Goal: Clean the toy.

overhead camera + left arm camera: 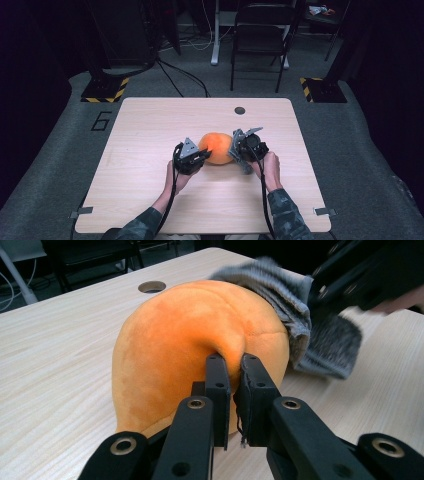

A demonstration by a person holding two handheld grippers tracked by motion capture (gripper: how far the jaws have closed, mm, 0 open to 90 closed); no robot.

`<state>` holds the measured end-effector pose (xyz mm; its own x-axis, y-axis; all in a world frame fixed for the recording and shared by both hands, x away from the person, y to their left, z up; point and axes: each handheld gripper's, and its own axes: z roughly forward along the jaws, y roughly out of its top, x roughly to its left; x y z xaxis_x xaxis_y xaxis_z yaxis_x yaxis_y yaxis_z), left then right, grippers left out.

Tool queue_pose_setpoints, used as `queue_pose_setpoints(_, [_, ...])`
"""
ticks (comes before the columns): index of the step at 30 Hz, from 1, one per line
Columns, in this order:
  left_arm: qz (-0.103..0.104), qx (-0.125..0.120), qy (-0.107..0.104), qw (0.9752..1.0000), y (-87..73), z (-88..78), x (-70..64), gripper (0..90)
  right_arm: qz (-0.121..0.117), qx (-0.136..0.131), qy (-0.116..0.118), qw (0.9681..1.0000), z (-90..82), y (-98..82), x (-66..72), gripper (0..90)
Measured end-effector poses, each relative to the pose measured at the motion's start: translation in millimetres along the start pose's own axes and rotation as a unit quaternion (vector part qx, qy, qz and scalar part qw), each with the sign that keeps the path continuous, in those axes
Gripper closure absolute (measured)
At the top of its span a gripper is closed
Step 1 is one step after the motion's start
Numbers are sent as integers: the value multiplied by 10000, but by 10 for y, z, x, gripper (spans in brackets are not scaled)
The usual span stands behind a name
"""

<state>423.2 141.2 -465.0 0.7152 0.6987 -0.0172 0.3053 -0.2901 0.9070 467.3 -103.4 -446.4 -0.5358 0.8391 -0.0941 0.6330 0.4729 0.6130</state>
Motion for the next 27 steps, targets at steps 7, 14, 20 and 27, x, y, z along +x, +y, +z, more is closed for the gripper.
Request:
queue_pose_setpoints(7, [26, 2, -8, 10000, 1, 6, -14, 843, -499, -643, 305, 9962, -383, 254, 309, 737])
queue_pose_setpoints(14, [14, 60, -52, 10000, -1, -1, 5, 843, -720, -503, 280, 9957, -247, 271, 405, 737])
queue_pose_setpoints(20, [8, 60, -34, 10000, -2, 3, 6, 843, -398, -143, 67, 9991, -108, 120, 194, 737])
queue_pose_setpoints(27, [23, 58, -9, 10000, -11, 17, 8, 843, -78, 375, 31, 9993, 228, -54, 20, 737])
